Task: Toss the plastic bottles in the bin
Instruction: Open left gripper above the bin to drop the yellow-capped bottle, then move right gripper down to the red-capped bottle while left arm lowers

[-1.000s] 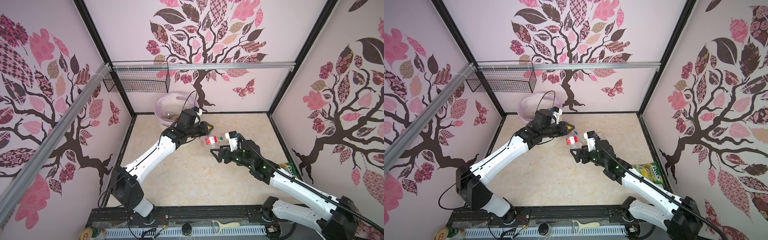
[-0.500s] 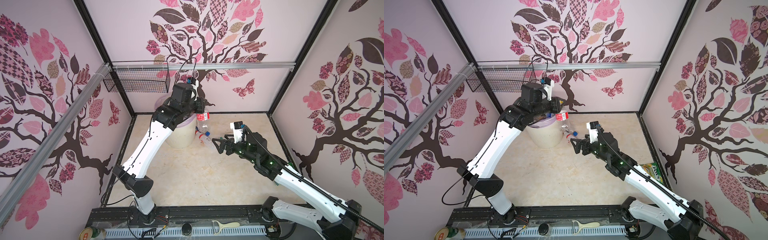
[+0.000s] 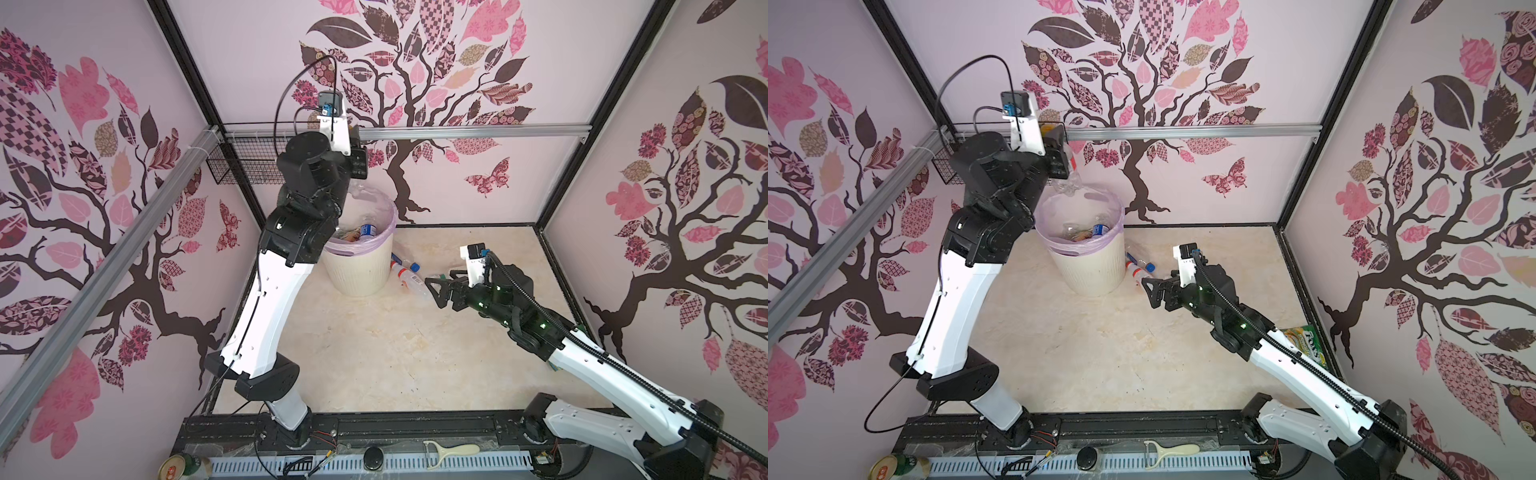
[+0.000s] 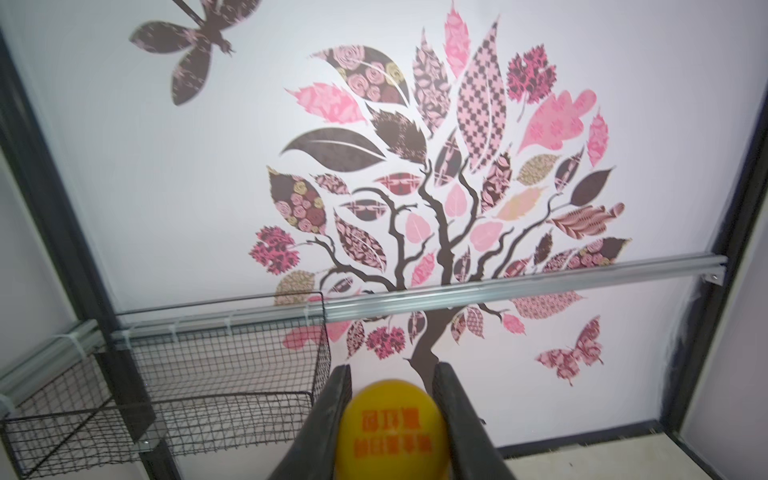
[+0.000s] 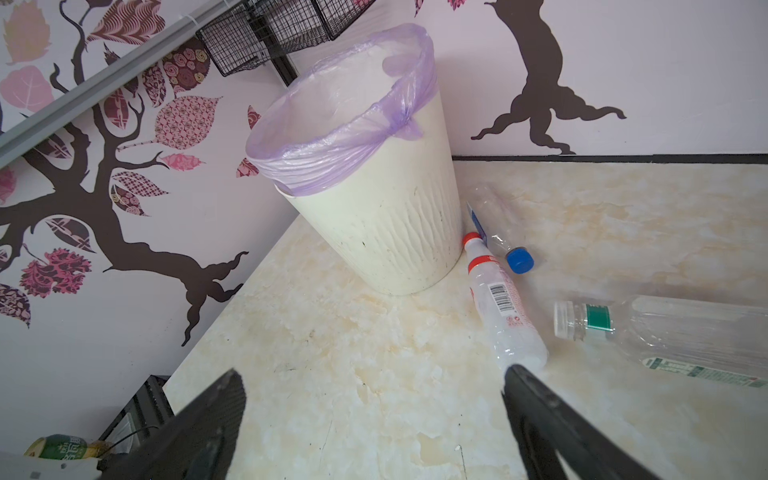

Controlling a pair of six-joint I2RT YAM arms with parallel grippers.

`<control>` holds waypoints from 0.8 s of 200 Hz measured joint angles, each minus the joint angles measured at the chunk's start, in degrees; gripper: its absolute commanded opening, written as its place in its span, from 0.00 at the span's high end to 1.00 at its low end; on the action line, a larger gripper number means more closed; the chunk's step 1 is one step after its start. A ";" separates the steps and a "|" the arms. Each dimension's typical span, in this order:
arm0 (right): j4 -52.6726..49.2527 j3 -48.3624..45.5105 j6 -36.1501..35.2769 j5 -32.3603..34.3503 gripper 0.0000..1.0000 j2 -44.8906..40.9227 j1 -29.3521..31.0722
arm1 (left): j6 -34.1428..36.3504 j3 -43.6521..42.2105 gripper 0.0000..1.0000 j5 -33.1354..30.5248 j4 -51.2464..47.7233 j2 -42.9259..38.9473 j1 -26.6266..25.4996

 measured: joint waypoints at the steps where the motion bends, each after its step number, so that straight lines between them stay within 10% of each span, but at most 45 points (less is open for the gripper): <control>1: 0.00 0.00 0.02 0.00 0.01 0.00 0.00 | 0.00 0.00 0.78 -0.02 0.13 -0.02 0.13; 34: 0.24 0.00 0.33 -0.15 0.00 0.28 0.00 | -4.98 -1.53 0.71 2.86 2.38 0.76 9.05; 100: 0.63 0.00 1.20 -0.42 0.00 0.61 0.00 | -16.50 -3.54 0.03 13.42 -14.16 13.60 12.90; 160: 1.62 -1.09 2.56 -0.57 0.00 0.61 0.00 | -19.61 -8.52 0.02 18.12 -10.27 -3.19 3.04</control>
